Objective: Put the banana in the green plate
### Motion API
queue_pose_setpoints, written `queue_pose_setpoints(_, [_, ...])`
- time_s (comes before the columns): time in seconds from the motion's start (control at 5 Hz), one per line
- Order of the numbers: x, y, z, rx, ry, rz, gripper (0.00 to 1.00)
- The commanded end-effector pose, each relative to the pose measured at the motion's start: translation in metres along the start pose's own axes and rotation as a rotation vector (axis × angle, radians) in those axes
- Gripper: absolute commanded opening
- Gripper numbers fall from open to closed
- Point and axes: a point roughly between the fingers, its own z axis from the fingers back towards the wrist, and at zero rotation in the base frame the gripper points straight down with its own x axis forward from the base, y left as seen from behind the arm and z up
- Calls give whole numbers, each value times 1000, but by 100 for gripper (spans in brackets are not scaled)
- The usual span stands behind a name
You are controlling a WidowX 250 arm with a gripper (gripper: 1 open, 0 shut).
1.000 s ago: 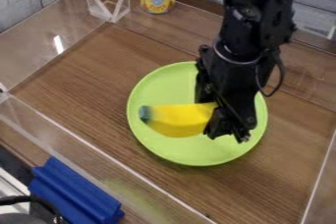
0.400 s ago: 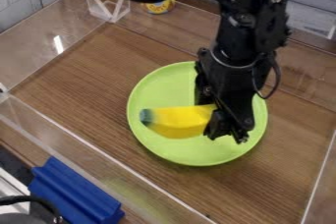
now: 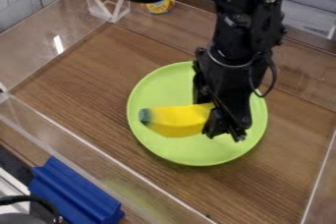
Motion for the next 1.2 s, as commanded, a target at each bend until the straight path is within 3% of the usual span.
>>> queue_pose_setpoints(0.0, [5, 6, 11, -2, -34, 15, 100])
queue_pose_setpoints(0.2, [5, 8, 9, -4, -31, 18, 0])
queue_pose_setpoints(0.4, [4, 9, 8, -9, -31, 21, 100])
queue_pose_setpoints(0.6, [4, 10, 6, -17, -30, 24, 100])
queue_pose_setpoints(1.0, [-3, 1, -16, -38, -44, -19, 100])
